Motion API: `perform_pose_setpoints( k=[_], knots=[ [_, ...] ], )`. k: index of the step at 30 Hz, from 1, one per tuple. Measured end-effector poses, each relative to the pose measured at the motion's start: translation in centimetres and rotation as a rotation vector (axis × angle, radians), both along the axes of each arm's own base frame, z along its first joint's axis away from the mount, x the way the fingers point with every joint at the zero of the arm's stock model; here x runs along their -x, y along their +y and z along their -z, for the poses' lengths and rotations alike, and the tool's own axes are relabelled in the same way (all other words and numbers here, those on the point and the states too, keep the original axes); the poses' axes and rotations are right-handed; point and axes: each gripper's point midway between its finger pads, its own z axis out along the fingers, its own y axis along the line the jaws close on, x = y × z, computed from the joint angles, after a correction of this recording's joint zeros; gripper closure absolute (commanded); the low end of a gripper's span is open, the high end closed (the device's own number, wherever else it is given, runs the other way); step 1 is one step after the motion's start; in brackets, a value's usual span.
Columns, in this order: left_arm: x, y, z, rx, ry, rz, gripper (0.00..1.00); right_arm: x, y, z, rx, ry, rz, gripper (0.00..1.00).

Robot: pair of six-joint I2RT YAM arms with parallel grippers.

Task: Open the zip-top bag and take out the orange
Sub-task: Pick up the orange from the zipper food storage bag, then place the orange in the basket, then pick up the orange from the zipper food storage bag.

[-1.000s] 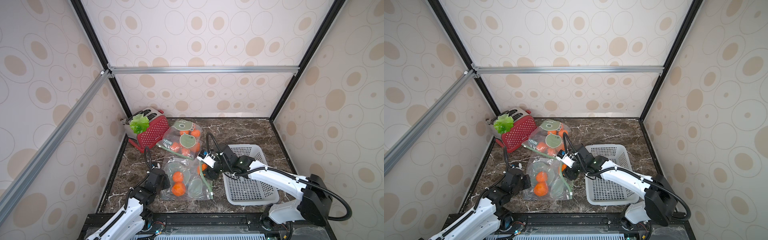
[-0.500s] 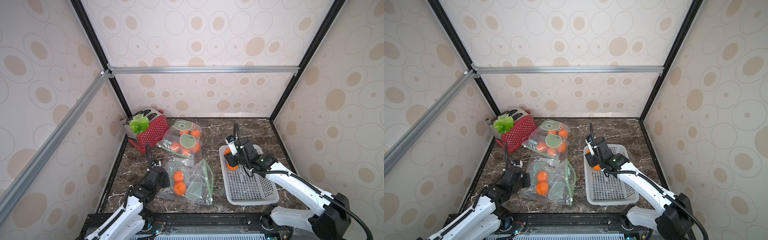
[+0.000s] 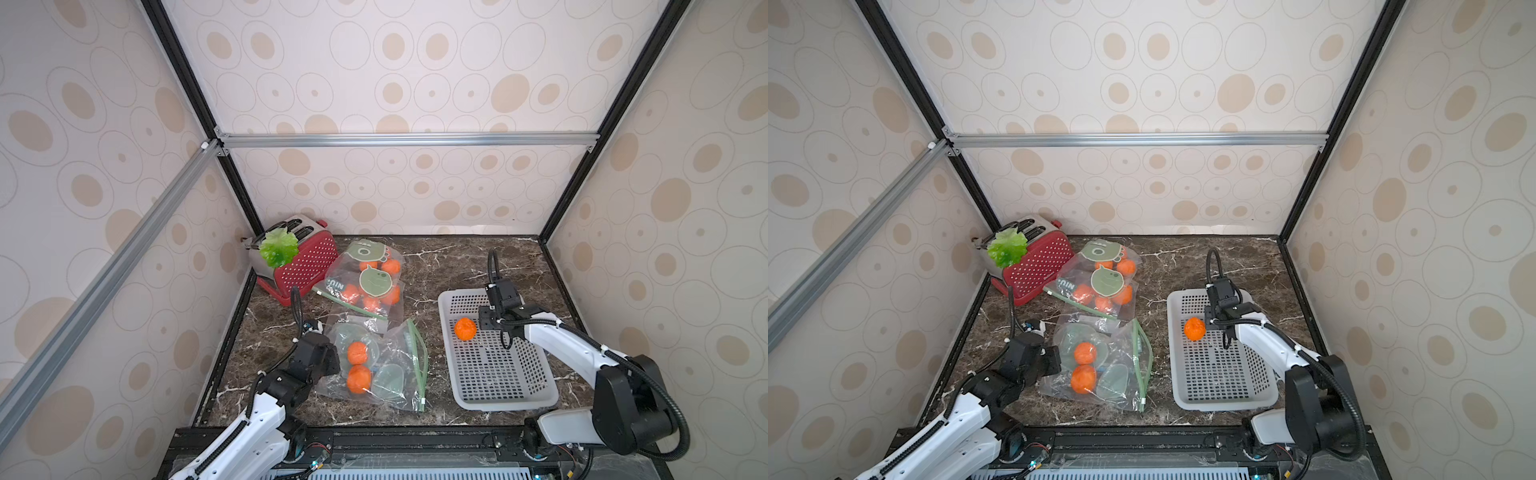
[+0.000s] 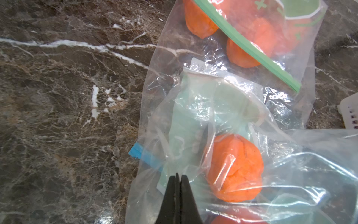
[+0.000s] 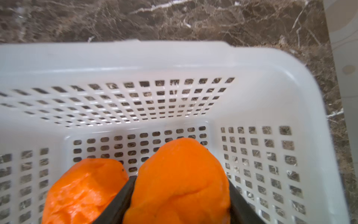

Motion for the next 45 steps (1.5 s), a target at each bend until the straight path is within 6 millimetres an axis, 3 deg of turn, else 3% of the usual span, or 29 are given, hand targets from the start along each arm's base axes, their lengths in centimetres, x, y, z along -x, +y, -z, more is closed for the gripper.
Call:
perform_pose_setpoints(
  k=[5,10,13,16,19,22,25,28,34,39,45],
  knots=[
    [0.0,0.0,-0.3,0.006,-0.012,0.000,1.00,-0.1,0.2,1.7,-0.012,0.043,0.010,0.21],
    [-0.1,0.0,-0.4,0.008,-0.016,0.000,1.00,-0.1,0.5,2.1,-0.022,0.064,0.007,0.18],
    [0.0,0.0,-0.3,0.007,-0.014,0.000,1.00,0.1,0.5,1.5,-0.030,0.054,0.006,0.22],
    [0.0,0.0,-0.1,0.003,-0.005,0.001,1.00,0.3,1.1,-1.0,-0.082,-0.005,-0.019,0.36],
    [0.0,0.0,0.1,-0.002,0.005,0.001,1.00,0.7,3.6,-5.9,-0.222,-0.156,-0.122,0.53],
    [0.0,0.0,0.3,-0.006,0.013,0.000,1.00,2.4,8.4,-10.2,-0.380,-0.285,-0.329,0.61],
    [0.0,0.0,0.5,-0.009,0.018,-0.001,1.00,5.1,14.2,-11.4,-0.484,-0.274,-0.578,0.72],
    [0.1,0.0,0.6,-0.012,0.024,-0.001,1.00,7.4,18.1,-9.4,-0.511,-0.176,-0.746,0.80],
    [0.1,0.1,0.7,-0.015,0.030,-0.001,1.00,10.1,21.4,-4.6,-0.490,0.005,-0.893,0.85],
    [0.1,0.1,1.1,-0.024,0.046,-0.003,1.00,12.4,24.2,-3.7,-0.509,0.050,-1.026,0.82],
    [0.2,-0.5,2.0,0.006,0.090,0.001,1.00,13.1,27.7,-2.9,-0.554,0.085,-1.115,0.69]
  ],
)
